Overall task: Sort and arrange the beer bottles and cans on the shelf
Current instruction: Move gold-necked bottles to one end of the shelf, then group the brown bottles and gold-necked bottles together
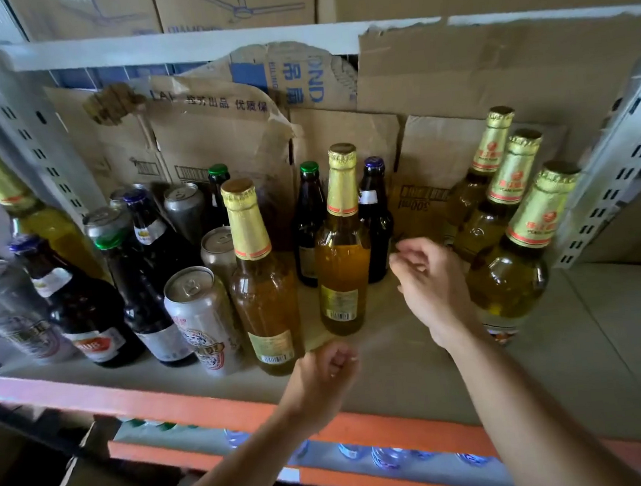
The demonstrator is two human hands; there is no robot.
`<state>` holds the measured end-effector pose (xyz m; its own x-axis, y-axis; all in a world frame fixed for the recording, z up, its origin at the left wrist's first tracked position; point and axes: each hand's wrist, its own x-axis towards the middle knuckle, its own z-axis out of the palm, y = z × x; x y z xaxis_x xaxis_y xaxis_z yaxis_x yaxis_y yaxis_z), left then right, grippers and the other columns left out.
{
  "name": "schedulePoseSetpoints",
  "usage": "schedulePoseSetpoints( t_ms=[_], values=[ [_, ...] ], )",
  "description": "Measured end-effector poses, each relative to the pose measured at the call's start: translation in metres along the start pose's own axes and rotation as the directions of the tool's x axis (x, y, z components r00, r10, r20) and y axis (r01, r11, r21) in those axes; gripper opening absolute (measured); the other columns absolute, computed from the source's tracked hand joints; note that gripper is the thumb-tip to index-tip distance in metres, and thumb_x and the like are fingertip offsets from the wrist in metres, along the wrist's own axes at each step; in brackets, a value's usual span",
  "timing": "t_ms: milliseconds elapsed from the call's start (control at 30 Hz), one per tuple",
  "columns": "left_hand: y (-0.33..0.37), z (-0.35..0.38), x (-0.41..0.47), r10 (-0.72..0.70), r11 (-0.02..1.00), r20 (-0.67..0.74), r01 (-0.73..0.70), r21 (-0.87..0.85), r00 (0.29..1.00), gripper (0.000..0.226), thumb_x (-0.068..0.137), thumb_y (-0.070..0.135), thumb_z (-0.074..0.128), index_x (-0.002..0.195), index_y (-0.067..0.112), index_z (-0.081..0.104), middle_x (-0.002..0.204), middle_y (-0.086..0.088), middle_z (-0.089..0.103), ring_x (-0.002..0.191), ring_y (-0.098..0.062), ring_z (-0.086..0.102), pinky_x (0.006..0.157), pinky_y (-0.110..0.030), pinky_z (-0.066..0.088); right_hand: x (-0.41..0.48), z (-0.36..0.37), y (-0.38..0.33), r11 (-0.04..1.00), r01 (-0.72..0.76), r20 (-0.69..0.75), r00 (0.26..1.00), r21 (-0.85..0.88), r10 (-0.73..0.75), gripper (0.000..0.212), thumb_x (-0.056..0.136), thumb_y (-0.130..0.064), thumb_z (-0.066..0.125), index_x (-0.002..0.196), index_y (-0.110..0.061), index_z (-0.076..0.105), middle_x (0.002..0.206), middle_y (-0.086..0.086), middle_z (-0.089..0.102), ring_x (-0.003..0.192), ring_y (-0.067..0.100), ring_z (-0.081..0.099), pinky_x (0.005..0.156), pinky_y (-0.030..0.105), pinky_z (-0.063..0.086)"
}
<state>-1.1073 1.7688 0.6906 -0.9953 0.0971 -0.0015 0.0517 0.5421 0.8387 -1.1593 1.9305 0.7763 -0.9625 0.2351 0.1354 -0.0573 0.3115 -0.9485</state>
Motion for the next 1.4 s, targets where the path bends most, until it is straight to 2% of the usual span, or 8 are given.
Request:
schedulePoseSetpoints(
  t_ms=[300, 433, 600, 900, 1033, 1133, 1267, 1400],
  values=[
    [0.016, -0.022, -0.014, 0.128, 0.991, 0.171, -0.133, 0.020, 0.977, 0.013, 0.086, 0.019, 0.063, 0.095, 0.018, 0.073, 0.071, 0.018, 0.063, 0.070, 0.013, 0.058, 0.066, -0.001, 0.039, 0.019, 0.014, -0.047, 0.969, 0.247, -0.085, 0.966, 0.034, -0.243, 0.024, 0.090, -0.022, 0.064, 0.112, -0.011, 0.066, 0.102, 0.001, 0.071, 0.093, 0.006, 0.066, 0.083, 0.029, 0.057],
    [0.035, -0.048, -0.018, 0.242, 0.968, 0.275, -0.251, 0.000, 0.931, 0.016, 0.088, 0.018, 0.061, 0.100, 0.017, 0.072, 0.073, 0.020, 0.061, 0.071, 0.011, 0.058, 0.065, -0.002, 0.040, 0.021, 0.019, -0.062, 0.964, 0.263, -0.107, 0.960, 0.046, -0.257, 0.031, 0.088, -0.026, 0.067, 0.115, -0.011, 0.065, 0.107, 0.002, 0.071, 0.097, 0.007, 0.066, 0.086, 0.029, 0.056],
    [0.064, -0.091, -0.033, 0.420, 0.899, 0.324, -0.438, -0.019, 0.848, 0.014, 0.090, 0.019, 0.061, 0.100, 0.016, 0.070, 0.083, 0.009, 0.069, 0.075, 0.004, 0.059, 0.065, -0.010, 0.047, 0.022, 0.025, -0.080, 0.954, 0.286, -0.084, 0.957, 0.085, -0.279, 0.032, 0.087, -0.021, 0.070, 0.116, -0.009, 0.064, 0.103, 0.001, 0.070, 0.089, 0.002, 0.066, 0.074, 0.015, 0.052],
    [0.129, -0.179, -0.023, 0.776, 0.622, -0.011, -0.762, 0.178, 0.631, 0.007, 0.086, 0.008, 0.065, 0.083, 0.009, 0.071, 0.072, 0.006, 0.067, 0.066, -0.003, 0.060, 0.061, -0.013, 0.048, 0.026, 0.031, -0.097, 0.936, 0.340, -0.048, 0.940, 0.086, -0.337, 0.017, 0.087, -0.012, 0.068, 0.096, -0.026, 0.065, 0.082, -0.012, 0.069, 0.073, -0.007, 0.063, 0.066, 0.010, 0.046],
    [0.133, -0.183, -0.013, 0.788, 0.605, -0.063, -0.751, 0.264, 0.613, 0.006, 0.085, 0.007, 0.066, 0.084, 0.010, 0.072, 0.074, 0.013, 0.063, 0.069, 0.005, 0.056, 0.065, -0.007, 0.044, 0.026, 0.025, -0.100, 0.957, 0.276, 0.013, 0.960, 0.083, -0.278, 0.018, 0.088, -0.020, 0.068, 0.106, -0.022, 0.068, 0.090, -0.010, 0.072, 0.081, -0.004, 0.066, 0.069, 0.012, 0.047],
    [0.134, -0.180, -0.007, 0.799, 0.593, -0.115, -0.742, 0.313, 0.590, 0.009, 0.086, 0.011, 0.063, 0.083, 0.010, 0.072, 0.075, 0.012, 0.063, 0.070, 0.005, 0.056, 0.065, -0.008, 0.044, 0.027, 0.018, -0.100, 0.959, 0.275, 0.073, 0.957, 0.065, -0.279, 0.008, 0.088, -0.023, 0.067, 0.094, -0.027, 0.068, 0.086, -0.011, 0.073, 0.082, -0.003, 0.066, 0.072, 0.017, 0.048],
    [0.136, -0.178, 0.005, 0.820, 0.565, -0.235, -0.670, 0.482, 0.522, 0.015, 0.086, 0.015, 0.060, 0.084, 0.009, 0.073, 0.083, 0.004, 0.067, 0.078, -0.007, 0.059, 0.073, -0.017, 0.047, 0.031, 0.015, -0.102, 0.959, 0.278, 0.151, 0.947, 0.063, -0.284, 0.004, 0.089, -0.023, 0.066, 0.089, -0.027, 0.067, 0.081, -0.011, 0.072, 0.076, -0.003, 0.066, 0.068, 0.018, 0.046],
    [0.127, -0.172, 0.021, 0.756, 0.627, -0.243, -0.565, 0.537, 0.608, 0.026, 0.089, 0.026, 0.053, 0.098, 0.012, 0.073, 0.100, 0.003, 0.069, 0.094, -0.010, 0.062, 0.085, -0.021, 0.049, 0.035, 0.020, -0.102, 0.956, 0.287, 0.168, 0.941, 0.065, -0.294, 0.011, 0.088, -0.023, 0.068, 0.098, -0.026, 0.068, 0.087, -0.008, 0.072, 0.081, 0.000, 0.067, 0.070, 0.020, 0.050]
  ],
)
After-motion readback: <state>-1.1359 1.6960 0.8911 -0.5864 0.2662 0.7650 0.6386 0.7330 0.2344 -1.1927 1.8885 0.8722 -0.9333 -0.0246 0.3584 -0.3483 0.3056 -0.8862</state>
